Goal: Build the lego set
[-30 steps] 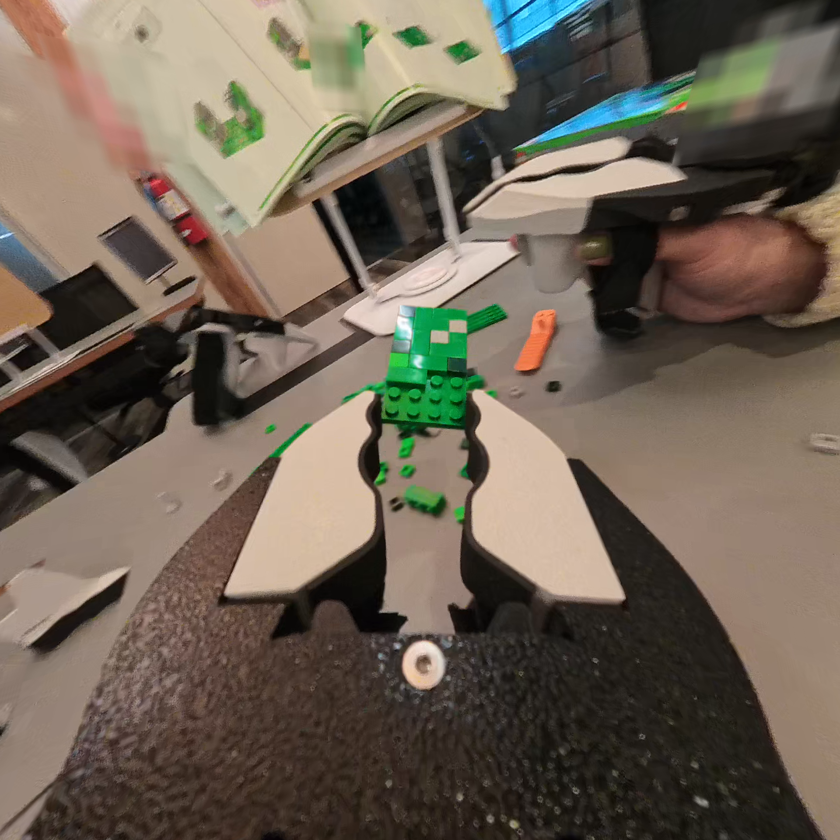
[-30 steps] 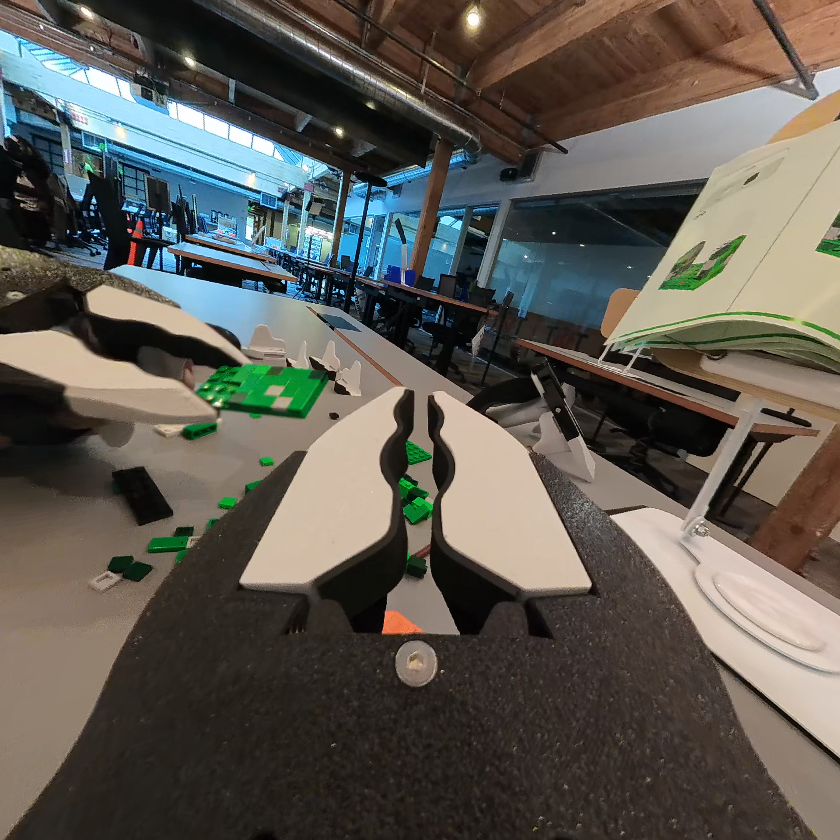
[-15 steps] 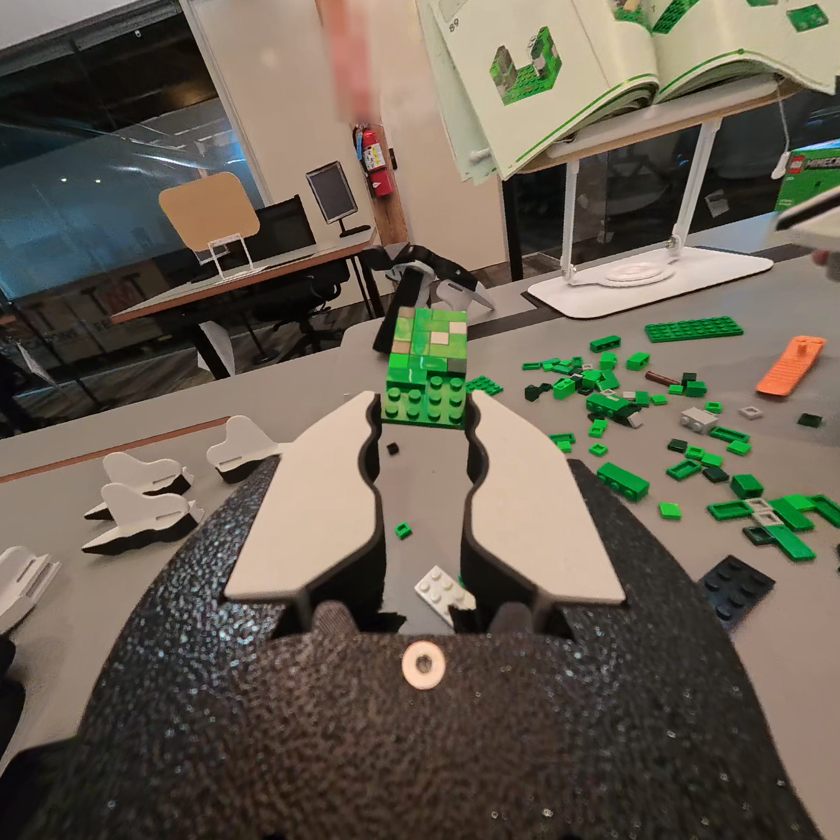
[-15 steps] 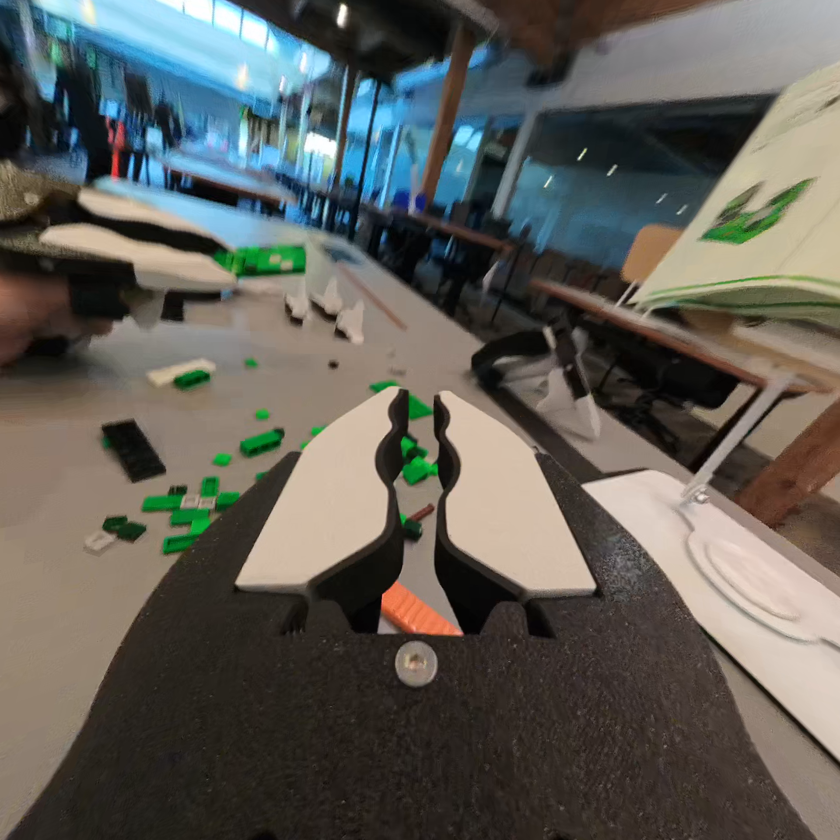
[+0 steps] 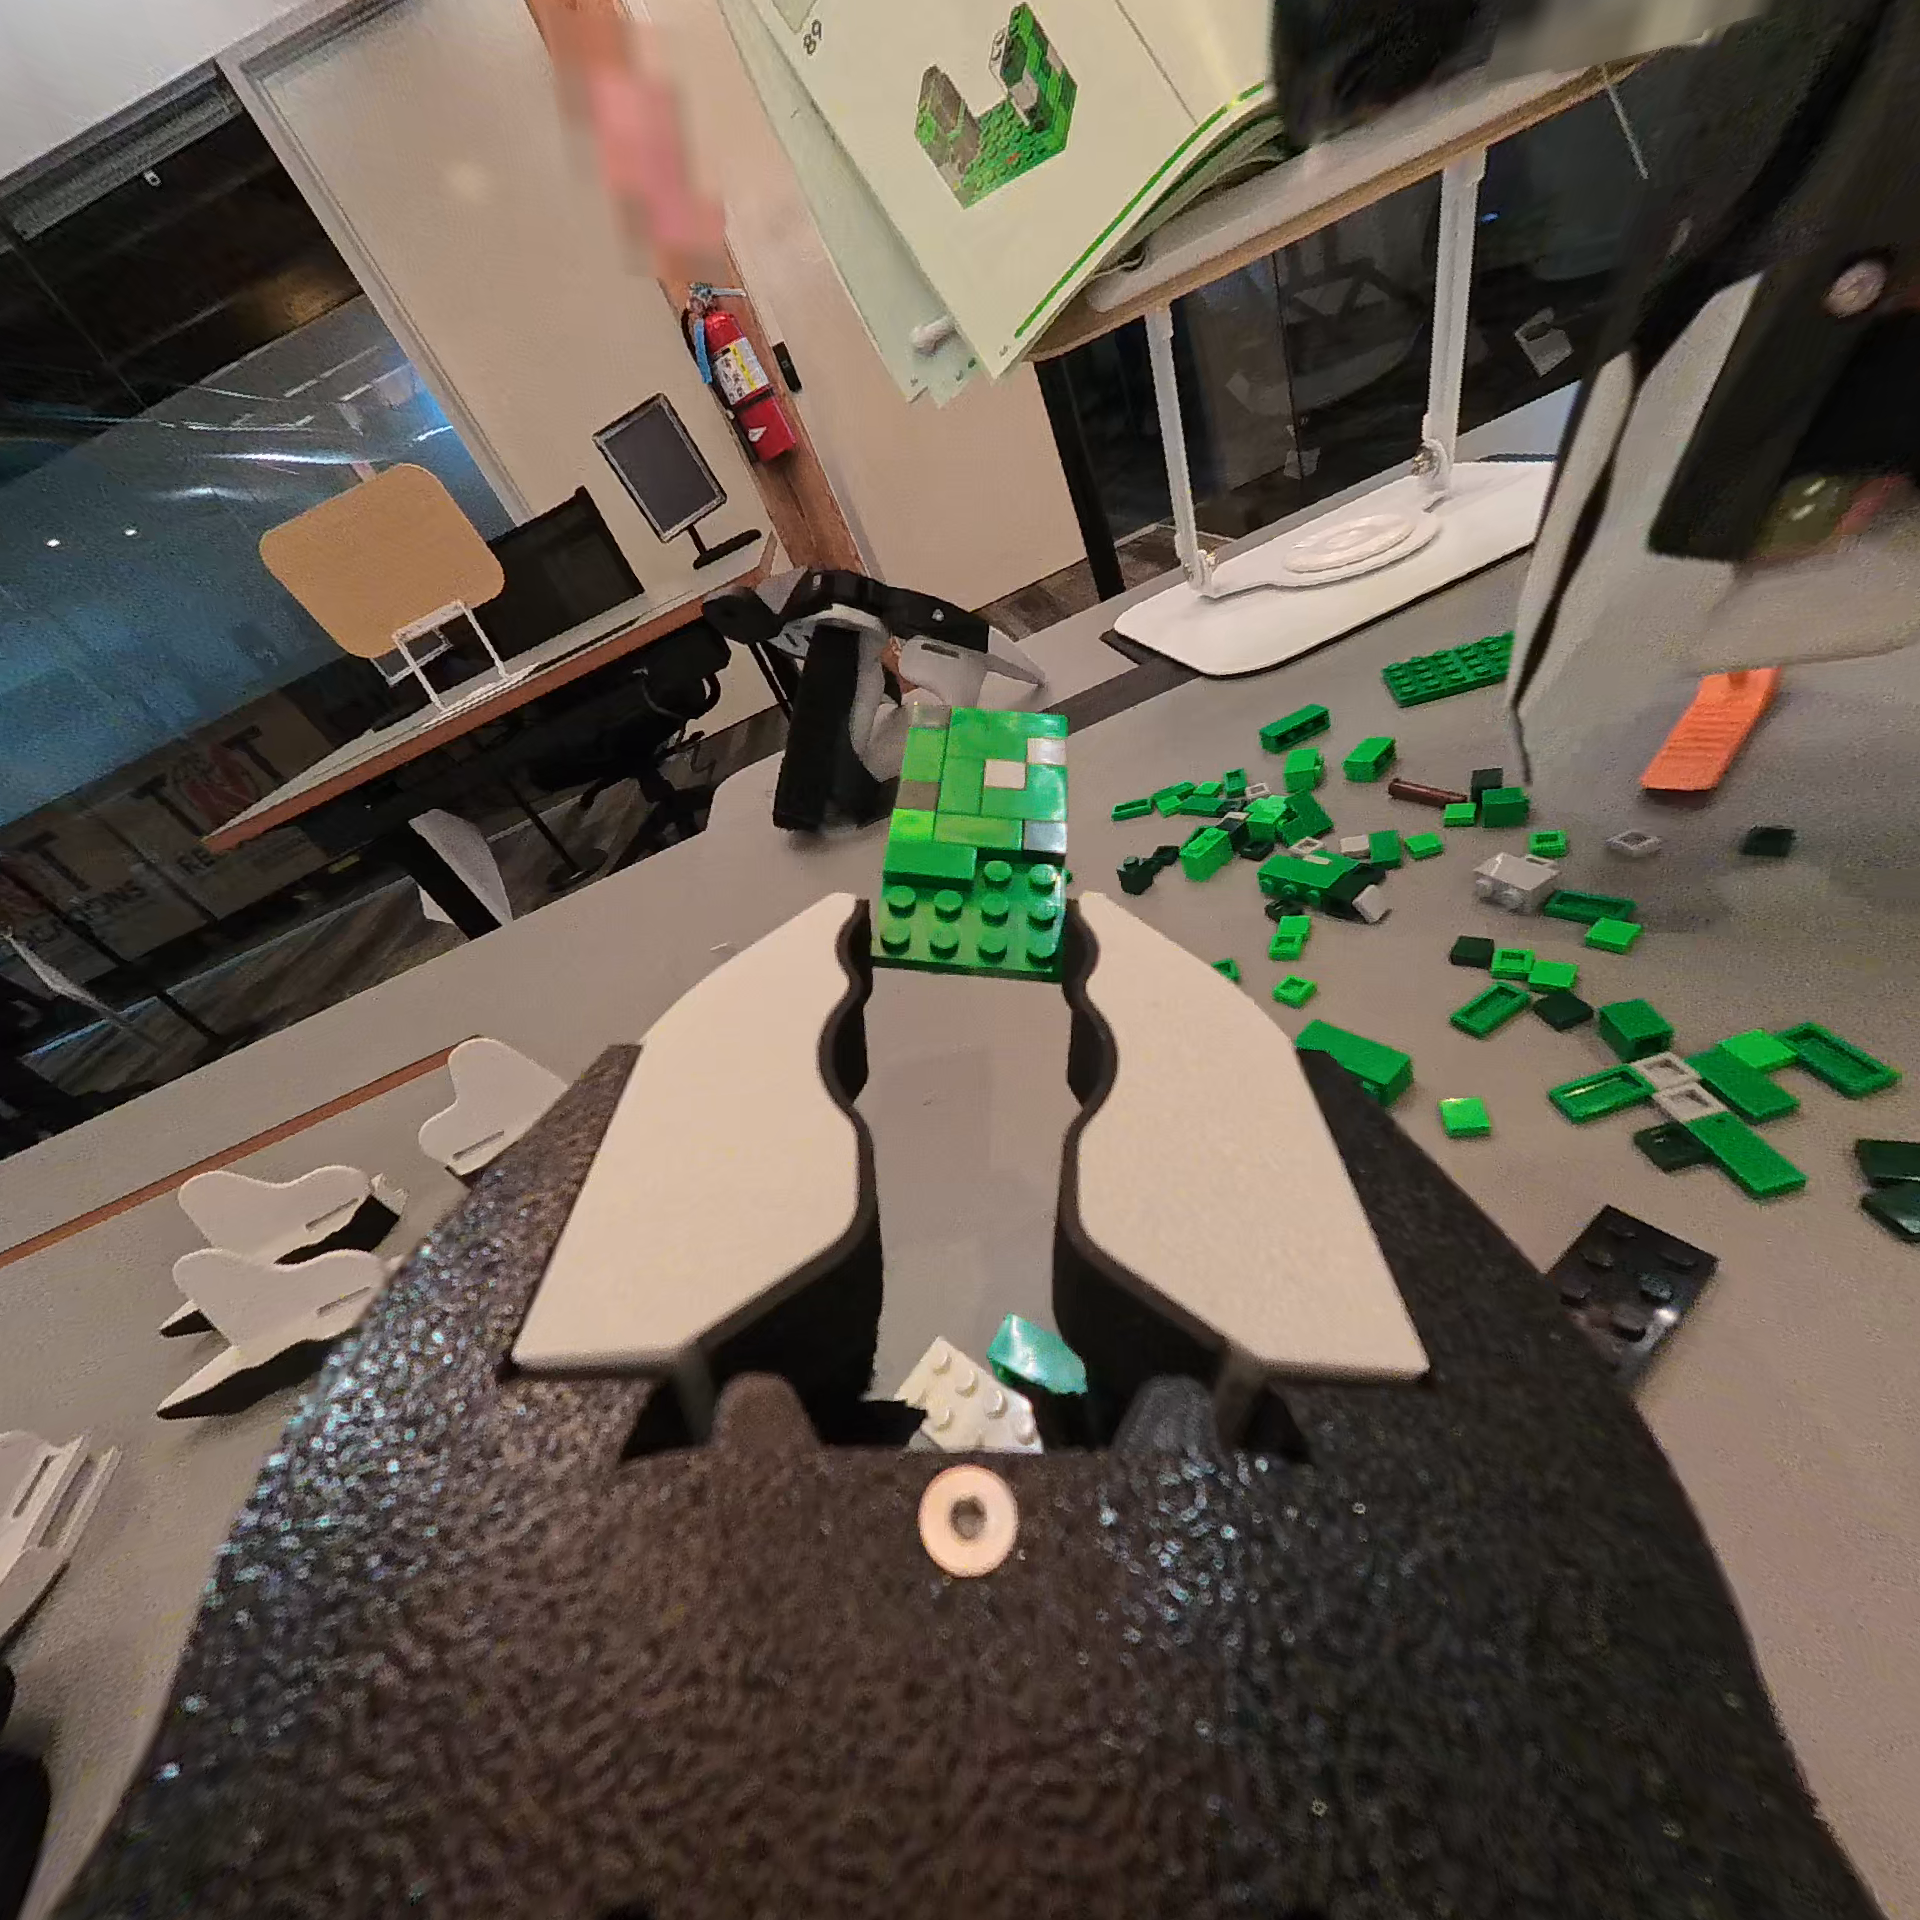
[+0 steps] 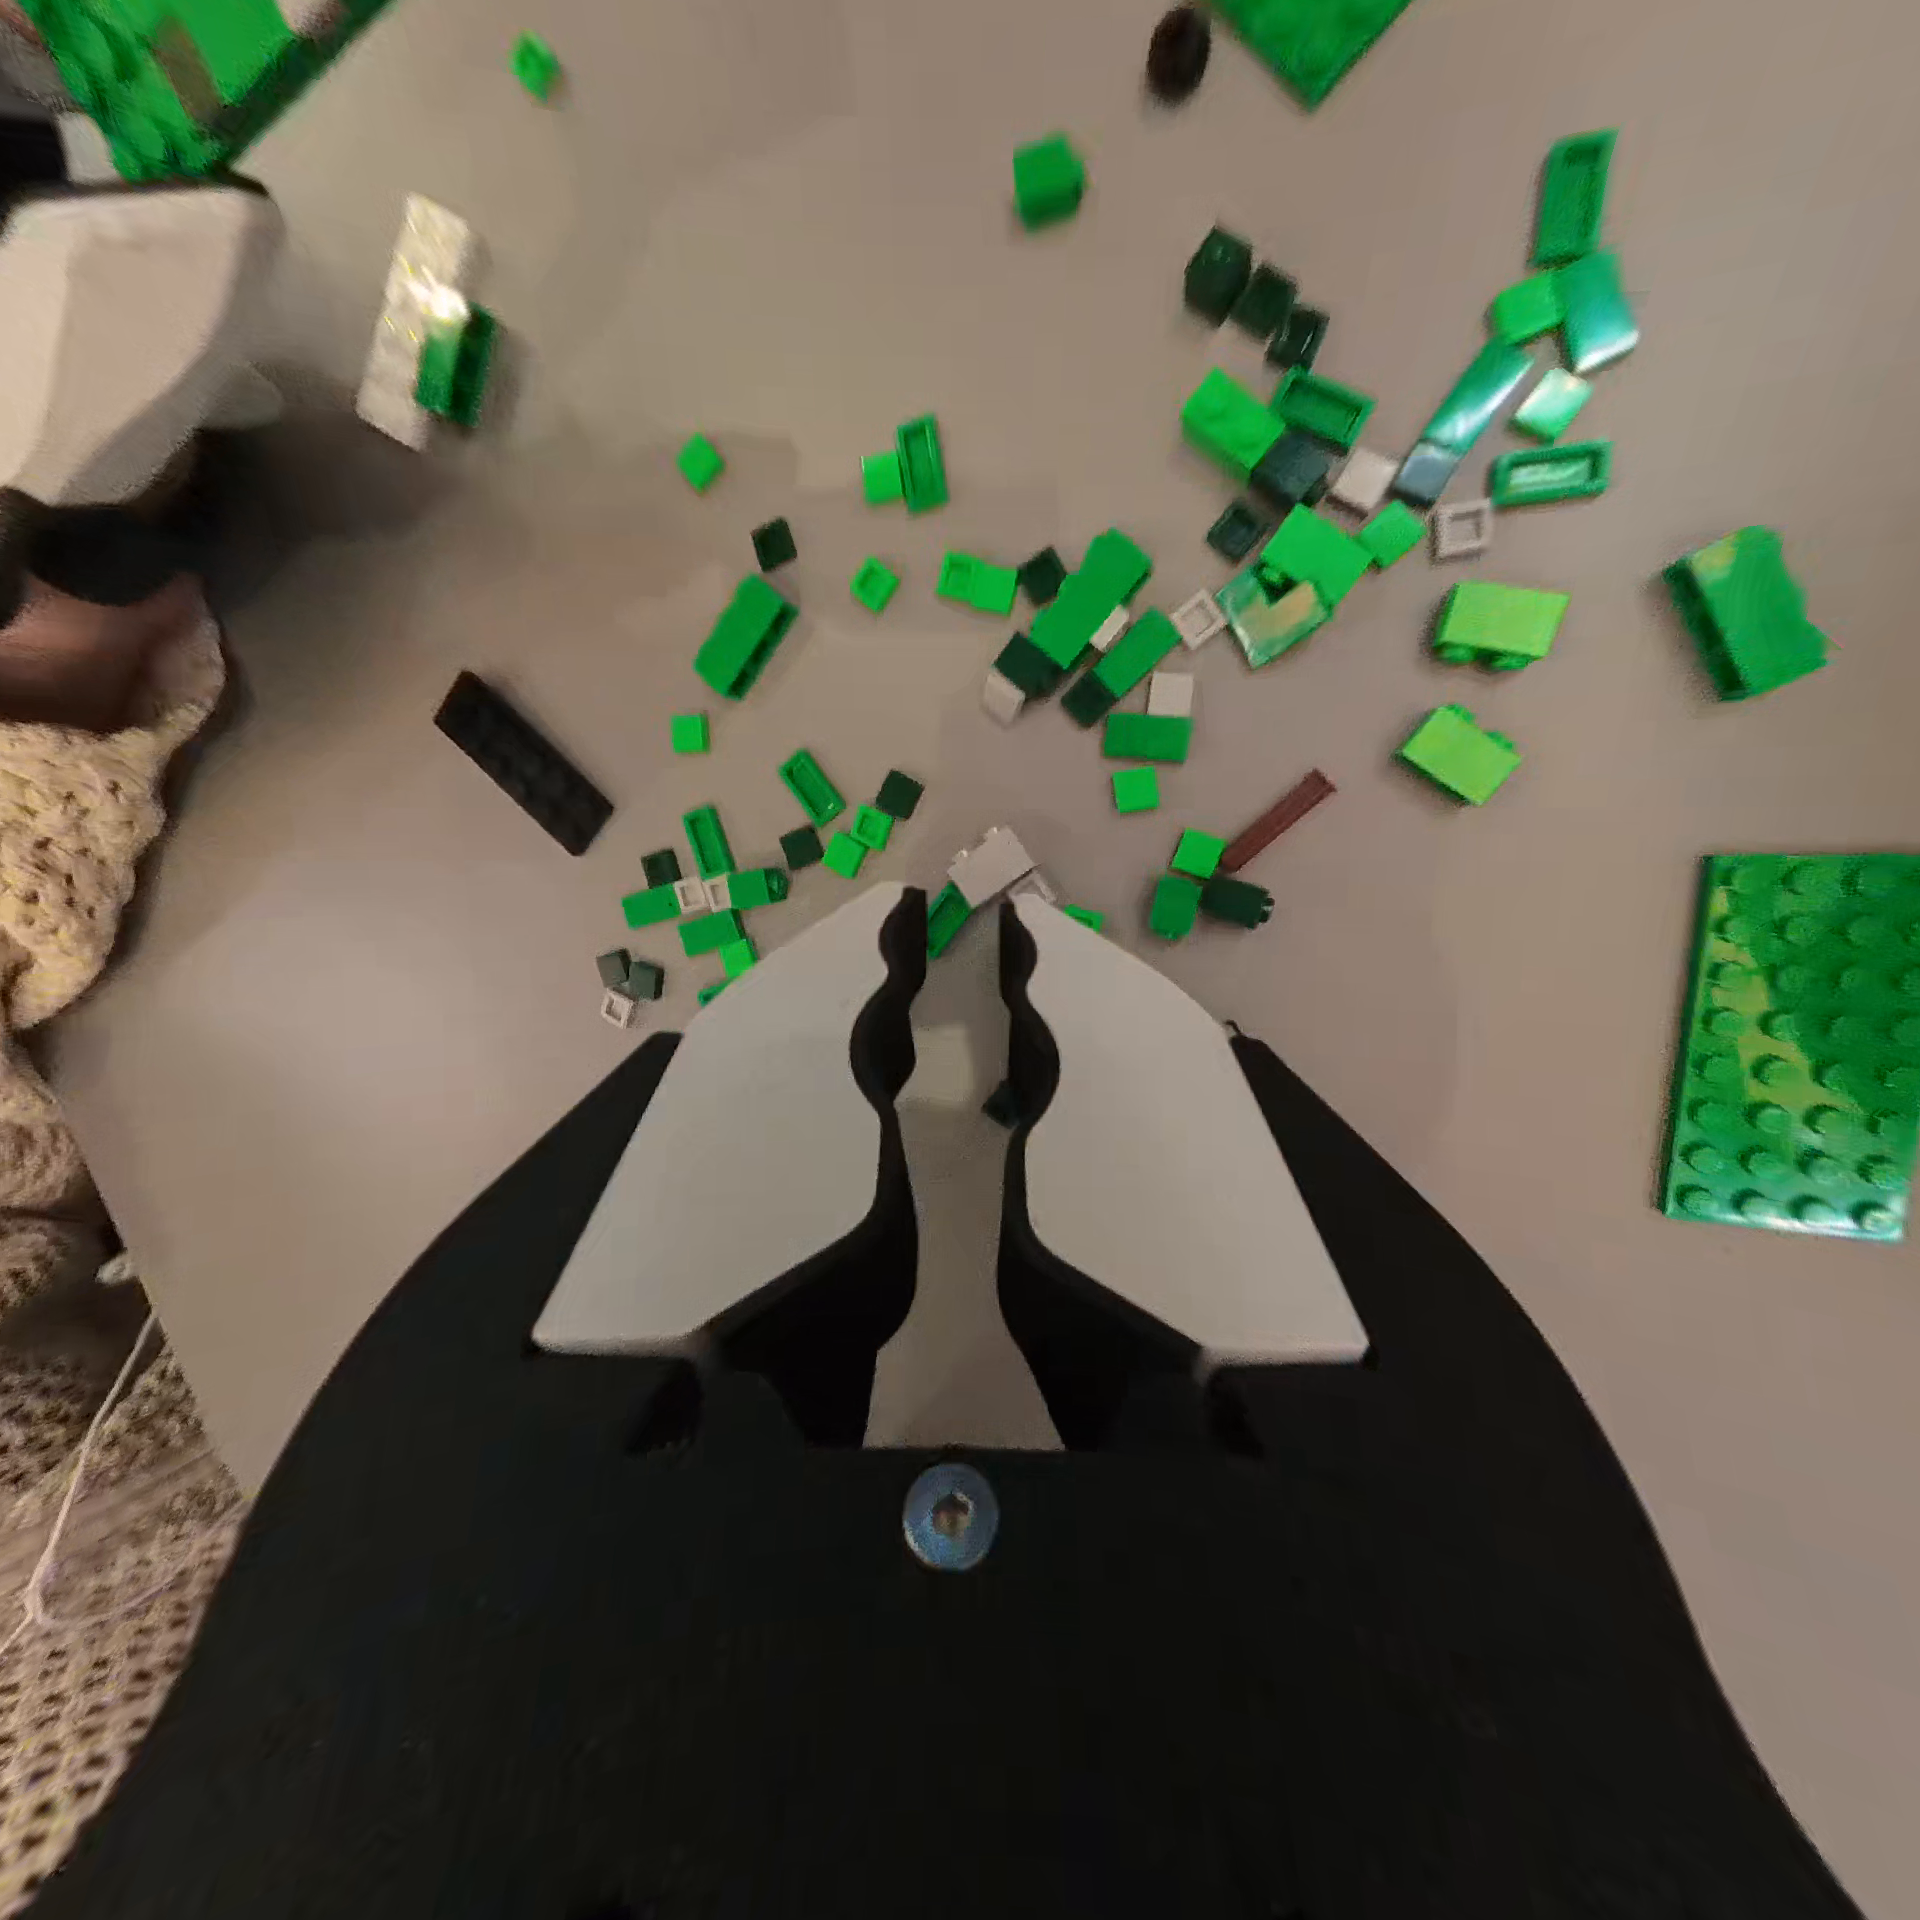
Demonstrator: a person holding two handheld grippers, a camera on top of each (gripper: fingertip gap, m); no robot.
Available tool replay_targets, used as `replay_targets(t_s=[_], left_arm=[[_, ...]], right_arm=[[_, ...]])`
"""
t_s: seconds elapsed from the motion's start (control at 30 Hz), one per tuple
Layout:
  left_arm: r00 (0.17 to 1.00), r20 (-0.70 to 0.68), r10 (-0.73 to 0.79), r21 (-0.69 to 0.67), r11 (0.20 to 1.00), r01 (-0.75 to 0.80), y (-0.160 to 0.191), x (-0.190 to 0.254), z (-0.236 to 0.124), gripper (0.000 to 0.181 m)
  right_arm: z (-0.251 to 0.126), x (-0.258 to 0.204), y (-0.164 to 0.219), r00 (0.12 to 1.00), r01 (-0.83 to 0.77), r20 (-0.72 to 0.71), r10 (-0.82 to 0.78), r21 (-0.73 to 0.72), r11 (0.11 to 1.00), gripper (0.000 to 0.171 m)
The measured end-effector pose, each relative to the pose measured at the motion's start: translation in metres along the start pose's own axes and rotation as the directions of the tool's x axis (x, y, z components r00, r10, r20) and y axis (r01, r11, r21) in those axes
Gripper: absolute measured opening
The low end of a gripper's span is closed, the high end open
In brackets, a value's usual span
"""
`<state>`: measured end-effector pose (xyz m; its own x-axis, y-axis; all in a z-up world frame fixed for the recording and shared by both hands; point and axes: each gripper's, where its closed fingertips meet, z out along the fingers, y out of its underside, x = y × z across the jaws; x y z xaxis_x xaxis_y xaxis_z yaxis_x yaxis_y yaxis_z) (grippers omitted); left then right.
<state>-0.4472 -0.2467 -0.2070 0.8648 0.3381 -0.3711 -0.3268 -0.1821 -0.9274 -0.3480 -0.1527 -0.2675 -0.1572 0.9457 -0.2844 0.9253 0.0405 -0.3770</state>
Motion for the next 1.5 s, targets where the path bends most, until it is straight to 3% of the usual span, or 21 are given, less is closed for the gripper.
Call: replay_targets(t_s=[0.2,0.4,0.47,0.57,0.67,0.9,1.3,1.5], left_arm=[[0.999,-0.032,0.018,-0.010,1.000,-0.018,0.001,0.008,0.002,0.034],[0.999,-0.038,0.029,-0.010,1.000,-0.030,0.000,0.009,0.002,0.034],[0.999,-0.042,0.028,-0.014,0.999,-0.029,0.001,0.010,0.002,0.034],[0.999,-0.047,0.019,-0.017,1.000,-0.020,0.002,0.010,0.002,0.034],[0.998,-0.055,0.014,-0.014,1.000,-0.015,0.001,0.011,0.002,0.034],[0.997,-0.074,0.029,-0.014,0.999,-0.030,0.000,0.016,0.002,0.034],[0.995,-0.090,0.038,-0.021,0.999,-0.040,0.000,0.020,0.002,0.034],[0.994,-0.098,0.044,-0.022,0.999,-0.046,-0.001,0.023,0.000,0.034]], right_arm=[[0.013,-0.008,0.016,0.999,-0.012,0.028,0.018,-0.192,0.981,0.018],[0.015,-0.049,0.017,0.986,0.108,0.142,-0.082,-0.182,0.977,0.016],[0.017,-0.057,0.019,0.959,0.262,0.159,-0.235,-0.178,0.949,0.017],[0.019,-0.070,0.022,0.833,0.547,0.161,-0.530,-0.088,0.832,0.014],[0.023,-0.066,0.023,0.789,0.614,0.065,-0.610,-0.080,0.785,0.016],[0.031,-0.059,0.026,0.835,0.549,-0.005,-0.551,-0.071,0.833,0.025],[0.036,-0.056,0.025,0.824,0.557,-0.057,-0.564,-0.103,0.824,0.028],[0.038,-0.059,0.024,0.758,0.641,-0.107,-0.644,-0.066,0.765,0.015]])
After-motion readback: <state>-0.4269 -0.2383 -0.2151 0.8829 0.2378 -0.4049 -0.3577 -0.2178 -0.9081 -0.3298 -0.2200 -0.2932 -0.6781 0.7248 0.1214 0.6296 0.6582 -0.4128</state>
